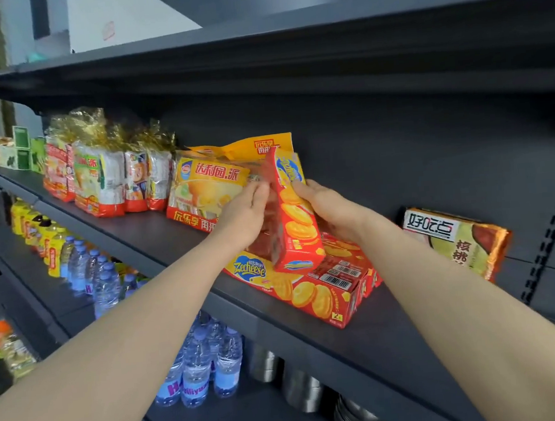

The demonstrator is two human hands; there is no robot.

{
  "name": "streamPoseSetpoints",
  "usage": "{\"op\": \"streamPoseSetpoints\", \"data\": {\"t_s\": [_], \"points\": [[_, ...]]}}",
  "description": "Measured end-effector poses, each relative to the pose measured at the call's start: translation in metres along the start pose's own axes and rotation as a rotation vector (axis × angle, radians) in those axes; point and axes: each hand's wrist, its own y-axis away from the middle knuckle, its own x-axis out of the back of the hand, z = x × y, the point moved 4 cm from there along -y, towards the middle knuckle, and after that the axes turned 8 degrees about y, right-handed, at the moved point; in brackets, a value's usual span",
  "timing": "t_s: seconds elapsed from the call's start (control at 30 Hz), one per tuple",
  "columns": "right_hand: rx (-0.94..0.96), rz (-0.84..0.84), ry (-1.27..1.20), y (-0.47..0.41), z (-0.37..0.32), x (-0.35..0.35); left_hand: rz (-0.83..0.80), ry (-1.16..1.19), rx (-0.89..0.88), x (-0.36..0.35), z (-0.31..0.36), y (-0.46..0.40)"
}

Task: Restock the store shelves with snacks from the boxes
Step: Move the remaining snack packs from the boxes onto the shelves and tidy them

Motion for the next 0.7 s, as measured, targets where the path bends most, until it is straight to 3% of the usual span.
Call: {"op": "streamPoseSetpoints", "data": {"t_s": [0.07, 0.17, 0.33, 0.47, 0.7], "points": [[0.008, 0.071, 0.053, 0.000, 0.000, 0.018, -0.054, -0.215, -0.066, 0.005, -0.006, 0.002], [0.056, 0.240, 0.563, -0.005, -0.006, 0.062, -0.153, -0.462, -0.096, 0.011, -0.027, 0.010], [-0.025, 0.218, 1.148, -0.017, 0.012, 0.084, -0.203, -0.529, -0.074, 0.011, -0.059, 0.023], [-0.039, 0.162, 1.319, -0.025, 0.045, 0.058, -0.189, -0.523, -0.075, 0.009, -0.068, 0.028], [0.063, 0.277, 1.487, -0.035, 0.053, 0.039, -0.111, -0.499, -0.113, 0.006, -0.071, 0.033]]}}
